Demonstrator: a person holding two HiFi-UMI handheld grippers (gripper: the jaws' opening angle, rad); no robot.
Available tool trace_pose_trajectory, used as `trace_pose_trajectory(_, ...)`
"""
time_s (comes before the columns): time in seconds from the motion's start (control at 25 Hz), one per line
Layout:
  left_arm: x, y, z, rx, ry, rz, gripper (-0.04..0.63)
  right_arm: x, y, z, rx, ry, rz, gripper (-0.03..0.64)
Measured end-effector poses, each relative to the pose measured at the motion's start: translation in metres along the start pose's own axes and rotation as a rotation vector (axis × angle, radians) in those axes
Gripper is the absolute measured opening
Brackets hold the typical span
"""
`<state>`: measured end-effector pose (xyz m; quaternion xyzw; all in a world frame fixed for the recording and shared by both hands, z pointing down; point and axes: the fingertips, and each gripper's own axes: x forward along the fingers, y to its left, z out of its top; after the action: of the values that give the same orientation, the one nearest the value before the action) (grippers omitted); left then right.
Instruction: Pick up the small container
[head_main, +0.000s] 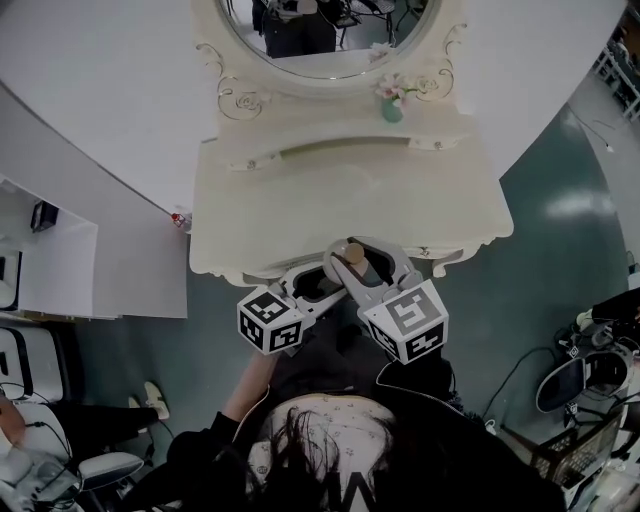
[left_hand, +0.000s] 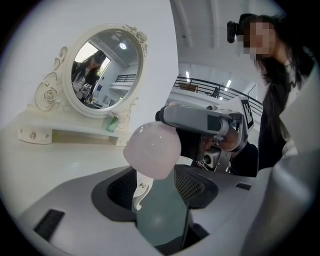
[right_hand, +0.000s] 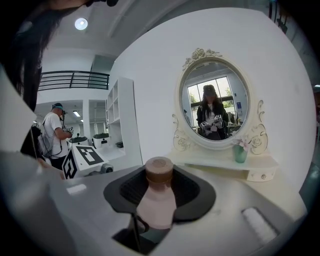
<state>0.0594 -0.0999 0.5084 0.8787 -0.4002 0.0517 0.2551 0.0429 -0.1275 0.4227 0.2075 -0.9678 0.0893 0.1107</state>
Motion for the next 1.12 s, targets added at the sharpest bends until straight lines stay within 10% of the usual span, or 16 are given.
trace_pose_trajectory(0.56, -0.018, -0.001, 0.008, 0.028, 0.023, -0.025, 0.218, 0.002, 0.012, 0.011, 0.026, -0.027, -0.045, 0.144)
trace_pose_trajectory(1.12, -0.138, 0.013, -0.019, 0.042, 0.021, -0.064, 0.218, 0.045, 0.127, 0.014, 0.045, -0.027, -0.086, 0.143)
